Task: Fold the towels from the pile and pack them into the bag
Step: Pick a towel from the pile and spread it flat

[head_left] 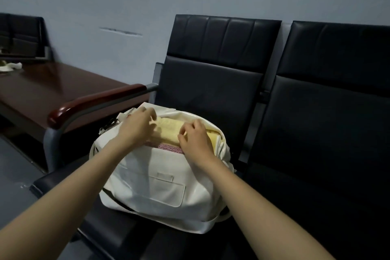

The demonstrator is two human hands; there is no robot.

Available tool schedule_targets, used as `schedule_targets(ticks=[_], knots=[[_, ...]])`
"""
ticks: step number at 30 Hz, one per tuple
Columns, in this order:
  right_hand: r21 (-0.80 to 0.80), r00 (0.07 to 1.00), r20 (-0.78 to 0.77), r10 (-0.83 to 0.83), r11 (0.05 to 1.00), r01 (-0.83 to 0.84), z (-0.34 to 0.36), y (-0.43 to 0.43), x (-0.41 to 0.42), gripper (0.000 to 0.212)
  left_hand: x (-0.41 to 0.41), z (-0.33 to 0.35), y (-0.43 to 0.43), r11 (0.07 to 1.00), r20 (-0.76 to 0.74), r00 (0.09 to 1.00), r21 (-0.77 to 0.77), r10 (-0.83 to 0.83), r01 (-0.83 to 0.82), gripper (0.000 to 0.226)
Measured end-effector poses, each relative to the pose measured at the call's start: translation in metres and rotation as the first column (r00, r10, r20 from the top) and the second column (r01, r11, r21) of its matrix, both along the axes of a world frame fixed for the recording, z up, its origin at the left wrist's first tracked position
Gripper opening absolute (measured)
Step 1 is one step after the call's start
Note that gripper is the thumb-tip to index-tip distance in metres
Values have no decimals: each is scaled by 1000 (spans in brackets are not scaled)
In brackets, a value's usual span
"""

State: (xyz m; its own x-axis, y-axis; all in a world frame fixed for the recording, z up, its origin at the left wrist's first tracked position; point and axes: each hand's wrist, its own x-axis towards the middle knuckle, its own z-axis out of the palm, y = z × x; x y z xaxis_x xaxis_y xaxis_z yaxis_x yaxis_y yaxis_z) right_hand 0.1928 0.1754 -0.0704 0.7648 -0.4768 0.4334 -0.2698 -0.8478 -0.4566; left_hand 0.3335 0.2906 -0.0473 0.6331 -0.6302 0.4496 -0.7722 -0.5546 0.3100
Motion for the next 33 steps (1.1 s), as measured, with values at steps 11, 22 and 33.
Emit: schedule_targets(ticks=[11, 22, 33], knots=[[616, 987, -141, -74, 774, 146, 11, -4, 7, 66, 24, 4, 2, 931, -429, 834, 54, 348, -361, 56], [583, 997, -58, -49, 809, 74, 19, -3, 35, 60, 64, 14, 1, 980, -512, 853, -99, 98, -172, 42], [664, 950, 35, -311, 717, 210, 30, -37, 55, 57, 50, 23, -30, 974, -575, 807, -225, -131, -2, 51]])
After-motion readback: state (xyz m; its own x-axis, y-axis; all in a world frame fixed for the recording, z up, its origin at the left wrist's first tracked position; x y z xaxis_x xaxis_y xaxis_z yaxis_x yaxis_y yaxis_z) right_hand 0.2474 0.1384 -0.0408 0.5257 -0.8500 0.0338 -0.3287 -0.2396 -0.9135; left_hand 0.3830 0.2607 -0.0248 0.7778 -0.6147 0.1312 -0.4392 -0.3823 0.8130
